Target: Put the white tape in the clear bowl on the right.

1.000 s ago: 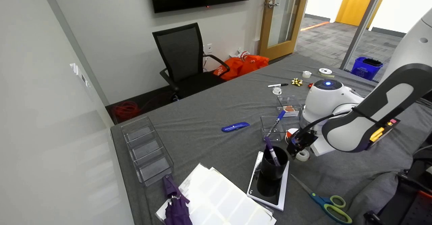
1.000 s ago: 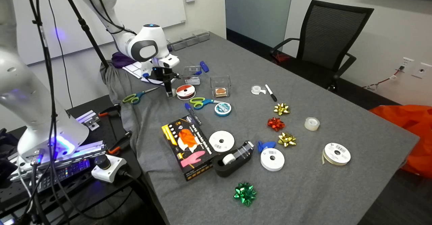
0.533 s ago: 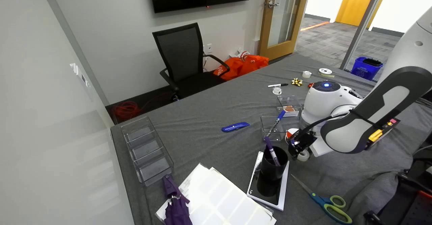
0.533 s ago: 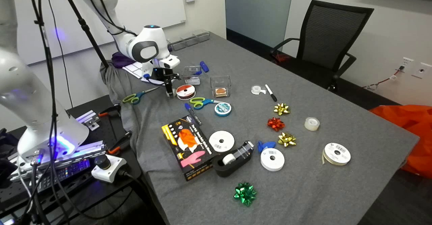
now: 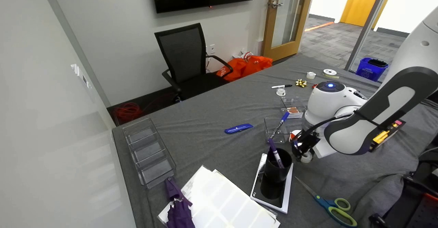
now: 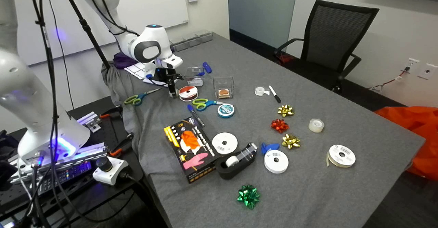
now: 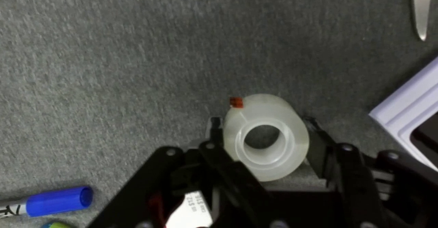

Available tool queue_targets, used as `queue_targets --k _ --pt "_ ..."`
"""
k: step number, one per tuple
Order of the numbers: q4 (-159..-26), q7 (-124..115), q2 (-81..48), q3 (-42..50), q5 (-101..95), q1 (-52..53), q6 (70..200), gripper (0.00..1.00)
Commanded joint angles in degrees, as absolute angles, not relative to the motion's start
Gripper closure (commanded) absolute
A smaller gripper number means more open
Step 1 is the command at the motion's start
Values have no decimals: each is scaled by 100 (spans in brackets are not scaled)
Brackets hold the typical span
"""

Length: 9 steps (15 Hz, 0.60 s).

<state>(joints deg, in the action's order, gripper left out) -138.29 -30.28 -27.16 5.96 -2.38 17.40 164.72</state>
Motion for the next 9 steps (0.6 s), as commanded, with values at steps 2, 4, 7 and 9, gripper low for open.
queue_targets --k 2,4,7,9 --pt "-14155 -2804 -2216 594 -124 1718 16322 67" --pt "-14313 -2697 -1916 533 -121 1627 16191 67" --pt "-14559 -2510 -1431 447 -129 1477 16048 67" --pt "-14685 -2378 -1113 367 -95 1352 15945 67"
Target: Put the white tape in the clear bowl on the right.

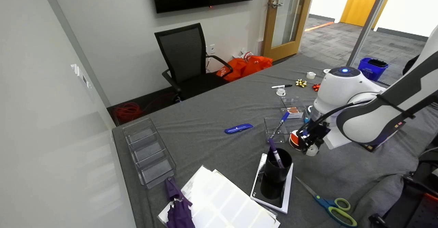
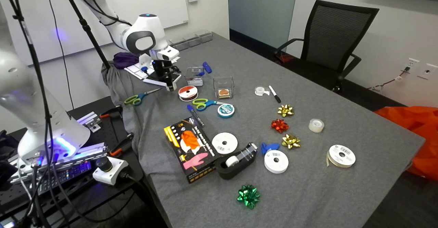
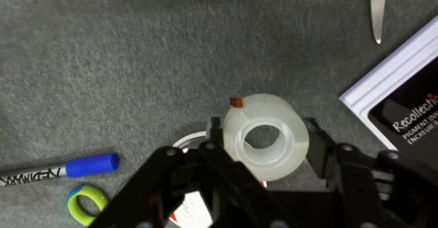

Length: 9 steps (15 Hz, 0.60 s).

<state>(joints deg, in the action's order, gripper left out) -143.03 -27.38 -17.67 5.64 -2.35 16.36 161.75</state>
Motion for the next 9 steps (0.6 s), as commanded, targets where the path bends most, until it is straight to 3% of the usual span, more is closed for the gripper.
queue_targets --k 1,9 --pt "-14738 -2316 -952 312 -55 1274 15913 67" --pt "-14653 -2076 -286 -12 445 824 15667 67"
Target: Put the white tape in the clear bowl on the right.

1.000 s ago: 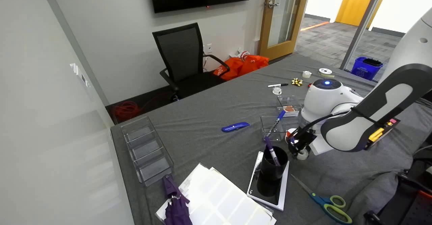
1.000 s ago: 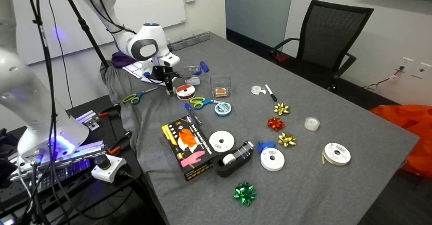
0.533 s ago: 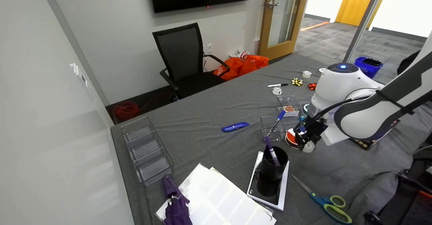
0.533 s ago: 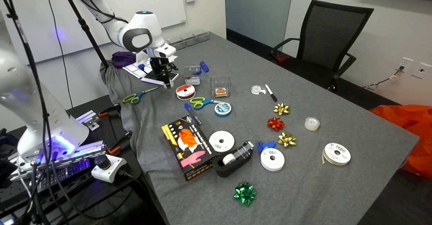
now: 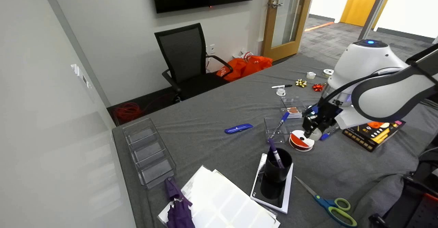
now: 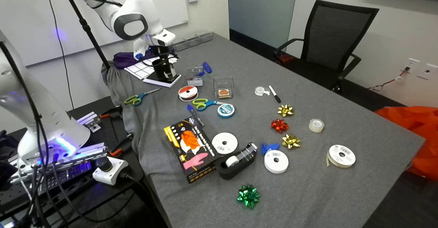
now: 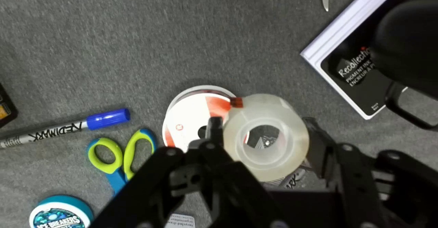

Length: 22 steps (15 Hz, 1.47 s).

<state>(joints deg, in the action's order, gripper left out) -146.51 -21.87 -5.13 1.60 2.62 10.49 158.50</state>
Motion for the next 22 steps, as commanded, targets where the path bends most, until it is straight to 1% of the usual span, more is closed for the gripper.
queue_targets --k 1,12,18,22 --pt "-14589 -2158 -280 -14 432 799 15642 67" --pt "-13161 -3909 -993 302 -201 632 15740 67" --pt "-12383 -5189 -1614 1130 -1909 804 15760 67" --pt "-11862 -5905 -2152 1661 -2677 929 15704 67"
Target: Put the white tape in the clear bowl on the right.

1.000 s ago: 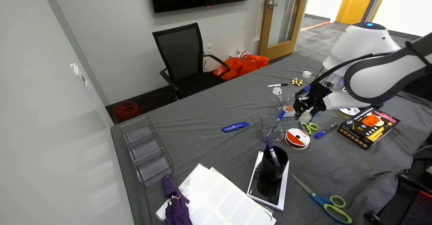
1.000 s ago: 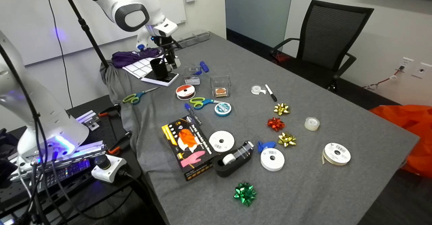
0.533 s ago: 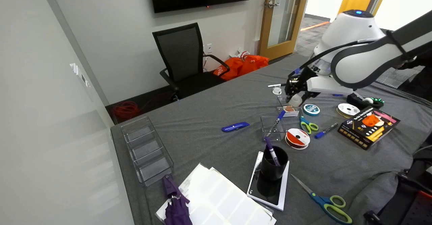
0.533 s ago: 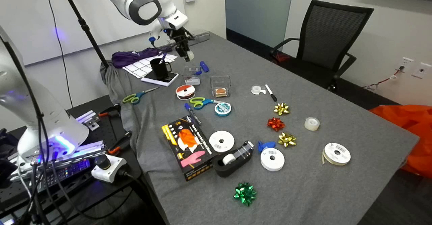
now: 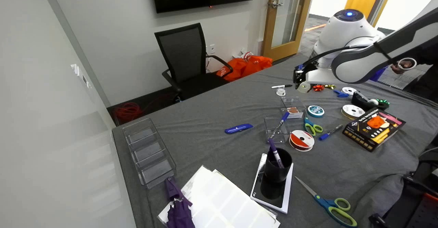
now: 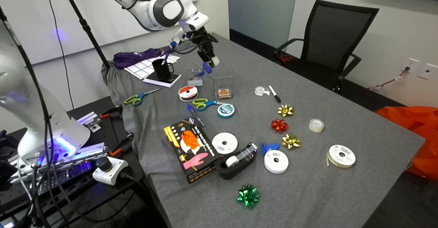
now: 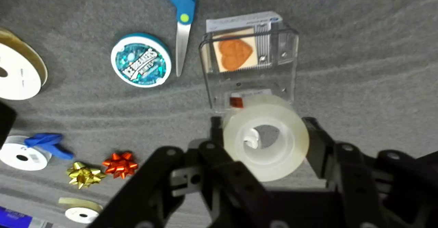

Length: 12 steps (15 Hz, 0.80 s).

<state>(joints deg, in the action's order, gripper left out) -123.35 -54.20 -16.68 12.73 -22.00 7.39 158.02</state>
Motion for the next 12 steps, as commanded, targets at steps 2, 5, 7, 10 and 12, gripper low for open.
queue_targets --k 2,5,7,10,12 --pt "-11707 -6054 -2450 1767 -2760 925 15798 67" --pt "-11555 -6081 -2862 1753 -2590 979 15951 67" --pt "-11456 -6072 -3102 1705 -2453 1037 16057 67" --pt "-11270 -6028 -3395 1630 -2116 1163 16116 67" --pt "-11124 -6054 -3547 1690 -1939 1295 16088 67"
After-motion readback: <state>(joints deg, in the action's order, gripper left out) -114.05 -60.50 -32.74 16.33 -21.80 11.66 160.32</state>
